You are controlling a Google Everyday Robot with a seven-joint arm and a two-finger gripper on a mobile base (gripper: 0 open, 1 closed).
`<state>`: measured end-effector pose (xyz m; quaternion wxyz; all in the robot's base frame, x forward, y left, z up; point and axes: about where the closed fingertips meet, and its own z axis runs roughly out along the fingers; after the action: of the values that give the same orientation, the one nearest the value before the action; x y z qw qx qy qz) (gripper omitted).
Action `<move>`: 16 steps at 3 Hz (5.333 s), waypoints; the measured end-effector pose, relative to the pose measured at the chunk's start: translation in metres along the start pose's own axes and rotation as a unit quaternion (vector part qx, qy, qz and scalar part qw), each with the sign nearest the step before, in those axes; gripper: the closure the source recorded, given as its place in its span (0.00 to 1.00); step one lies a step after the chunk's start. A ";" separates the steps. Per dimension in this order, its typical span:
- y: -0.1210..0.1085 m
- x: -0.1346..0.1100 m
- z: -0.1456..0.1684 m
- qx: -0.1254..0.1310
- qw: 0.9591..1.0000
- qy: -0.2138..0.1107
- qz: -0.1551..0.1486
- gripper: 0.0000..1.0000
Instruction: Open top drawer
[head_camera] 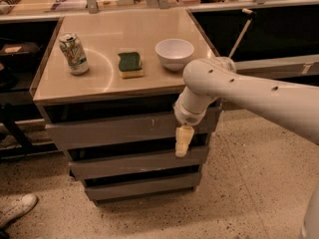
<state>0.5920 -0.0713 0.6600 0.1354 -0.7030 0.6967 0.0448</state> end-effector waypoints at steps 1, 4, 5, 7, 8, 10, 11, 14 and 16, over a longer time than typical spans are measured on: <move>-0.002 0.006 0.015 -0.014 1.000 0.006 -0.003 0.00; 0.019 0.018 0.017 -0.054 0.998 0.015 -0.001 0.00; 0.065 0.025 -0.014 -0.081 0.996 0.017 0.012 0.00; 0.114 0.032 -0.051 -0.100 0.994 0.020 0.028 0.00; 0.114 0.033 -0.045 -0.109 0.994 0.018 0.023 0.00; 0.127 0.043 -0.033 -0.128 0.991 0.017 0.027 0.00; 0.133 0.042 -0.023 -0.143 0.989 0.022 0.020 0.00; 0.169 0.036 -0.028 -0.167 0.986 0.014 0.026 0.00; 0.172 0.042 -0.021 -0.182 0.983 0.022 0.024 0.00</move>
Offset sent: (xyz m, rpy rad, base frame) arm -0.0115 -0.0176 -0.0421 -0.0455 0.1374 0.0361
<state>0.4201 -0.1159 0.6472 -0.0115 -0.6999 0.6963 0.1590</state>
